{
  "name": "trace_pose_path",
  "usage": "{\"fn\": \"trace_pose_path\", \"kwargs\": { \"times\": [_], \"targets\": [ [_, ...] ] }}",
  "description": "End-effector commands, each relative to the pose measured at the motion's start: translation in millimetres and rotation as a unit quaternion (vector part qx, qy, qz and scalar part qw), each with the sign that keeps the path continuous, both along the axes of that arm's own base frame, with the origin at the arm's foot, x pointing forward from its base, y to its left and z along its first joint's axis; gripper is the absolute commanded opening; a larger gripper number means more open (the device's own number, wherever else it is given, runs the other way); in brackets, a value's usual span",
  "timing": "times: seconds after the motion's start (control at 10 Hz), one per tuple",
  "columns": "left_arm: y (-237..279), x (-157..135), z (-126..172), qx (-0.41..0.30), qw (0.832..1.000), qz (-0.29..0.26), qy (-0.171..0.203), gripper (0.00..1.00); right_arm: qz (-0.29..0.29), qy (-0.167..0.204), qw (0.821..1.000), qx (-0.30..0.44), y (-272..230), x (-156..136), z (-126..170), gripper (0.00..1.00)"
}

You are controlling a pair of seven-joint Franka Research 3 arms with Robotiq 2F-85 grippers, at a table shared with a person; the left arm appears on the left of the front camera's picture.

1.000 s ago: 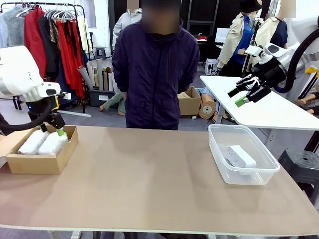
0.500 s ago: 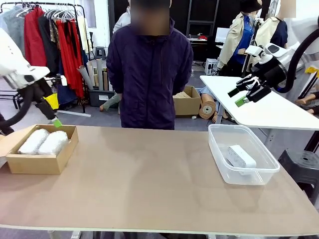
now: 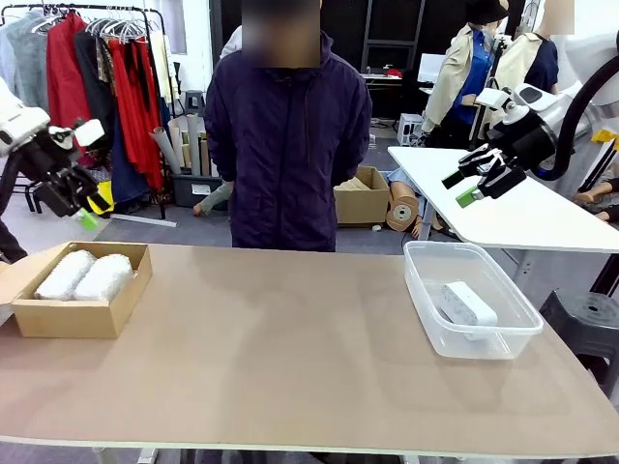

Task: Separate and place wrapped and unwrapped clocks.
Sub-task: If the picked Digital clock is wrapped, place it in the Package Box ; if not, place it in the Organizing box.

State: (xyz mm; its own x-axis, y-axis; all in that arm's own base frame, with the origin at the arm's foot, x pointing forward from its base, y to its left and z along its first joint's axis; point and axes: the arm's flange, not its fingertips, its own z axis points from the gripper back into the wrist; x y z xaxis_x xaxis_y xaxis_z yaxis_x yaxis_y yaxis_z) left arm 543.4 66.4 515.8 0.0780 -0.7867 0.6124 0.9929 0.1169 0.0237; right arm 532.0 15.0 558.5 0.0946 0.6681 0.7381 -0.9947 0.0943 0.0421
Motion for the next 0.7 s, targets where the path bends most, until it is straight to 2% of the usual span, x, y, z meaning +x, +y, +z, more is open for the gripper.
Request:
{"fn": "trace_pose_path", "kwargs": {
  "times": [0.0,0.2,0.4,0.6],
  "targets": [
    [11.1,9.7,8.3,-0.069,0.997,-0.039,-0.010,1.00,0.002,-0.001,1.000,0.001,0.4,-0.2,1.9,1.00],
    [10.3,12.4,10.3,-0.100,0.994,-0.040,-0.034,1.00,0.002,-0.001,1.000,0.001,0.4,-0.2,1.9,1.00],
    [11.0,14.7,8.5,-0.125,0.991,-0.032,-0.032,1.00,0.002,-0.001,1.000,0.001,0.4,-0.2,1.9,1.00],
    [8.5,16.9,12.1,-0.147,0.987,-0.038,-0.051,1.00,0.002,-0.001,1.000,0.001,0.4,-0.2,1.9,1.00]
  ]
}}
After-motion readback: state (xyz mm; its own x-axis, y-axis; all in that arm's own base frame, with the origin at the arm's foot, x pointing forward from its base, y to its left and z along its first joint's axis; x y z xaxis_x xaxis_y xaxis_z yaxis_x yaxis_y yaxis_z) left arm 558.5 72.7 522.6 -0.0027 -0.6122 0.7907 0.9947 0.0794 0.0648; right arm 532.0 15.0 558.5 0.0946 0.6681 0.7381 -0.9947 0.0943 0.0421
